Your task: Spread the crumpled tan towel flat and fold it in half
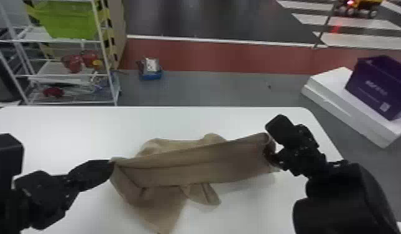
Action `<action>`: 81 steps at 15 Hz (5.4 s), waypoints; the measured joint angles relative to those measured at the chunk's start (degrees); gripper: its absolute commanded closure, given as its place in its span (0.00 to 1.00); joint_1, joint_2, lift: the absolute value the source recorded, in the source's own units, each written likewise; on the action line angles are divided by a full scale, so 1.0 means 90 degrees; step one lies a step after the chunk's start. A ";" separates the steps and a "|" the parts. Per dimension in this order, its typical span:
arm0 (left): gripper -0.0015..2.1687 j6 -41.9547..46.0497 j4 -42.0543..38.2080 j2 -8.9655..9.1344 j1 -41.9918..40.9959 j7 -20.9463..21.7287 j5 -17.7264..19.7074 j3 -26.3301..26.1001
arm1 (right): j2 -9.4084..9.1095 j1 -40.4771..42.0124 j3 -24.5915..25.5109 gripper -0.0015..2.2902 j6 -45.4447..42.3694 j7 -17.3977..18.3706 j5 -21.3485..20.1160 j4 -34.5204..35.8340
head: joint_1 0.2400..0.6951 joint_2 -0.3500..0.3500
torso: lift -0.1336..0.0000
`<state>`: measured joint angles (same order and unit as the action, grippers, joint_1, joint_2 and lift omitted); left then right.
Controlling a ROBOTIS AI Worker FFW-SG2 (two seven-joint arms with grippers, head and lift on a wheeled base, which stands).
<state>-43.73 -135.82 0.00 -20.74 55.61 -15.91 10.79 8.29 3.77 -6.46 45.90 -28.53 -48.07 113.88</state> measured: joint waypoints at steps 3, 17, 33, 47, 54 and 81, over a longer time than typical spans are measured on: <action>0.87 0.0000 -0.0007 0.0000 0.0000 0.0003 -0.0006 0.0002 | -0.0069 -0.0054 0.0012 0.12 0.0179 0.0153 0.0263 0.0239 | 1.00 0.33 | 0.08; 0.87 0.0000 -0.0084 0.0000 0.0009 0.0248 -0.0019 0.0183 | -0.0060 -0.0094 0.0298 0.85 0.0566 -0.0263 0.0933 0.0583 | 1.00 0.34 | 0.08; 0.87 -0.0030 -0.0829 0.0000 -0.0270 0.0442 -0.0119 -0.0106 | -0.0541 -0.0281 -0.0729 0.20 0.2573 -0.0927 0.2167 0.1215 | 1.00 0.56 | 0.08; 0.87 0.0046 -0.0801 0.0000 -0.0377 0.0512 -0.0145 -0.0006 | -0.0921 -0.1785 -0.1288 0.20 0.4356 -0.0833 0.1883 -0.0306 | 1.00 0.59 | 0.08; 0.87 0.0169 -0.0827 0.0000 -0.0411 0.0546 -0.0127 0.0087 | -0.0921 -0.2058 -0.1406 0.26 0.4394 -0.0832 0.1841 -0.0585 | 1.00 0.61 | 0.08; 0.99 0.0666 -0.1878 0.0000 0.0041 -0.0052 0.0947 0.0822 | -0.0921 -0.2825 0.0541 0.77 0.3829 -0.0082 0.3662 0.0916 | 0.76 0.53 | 0.08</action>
<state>-37.74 -152.72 0.00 -20.37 55.14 -7.39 18.19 0.00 -21.65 -1.59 80.36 -29.27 -15.11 122.13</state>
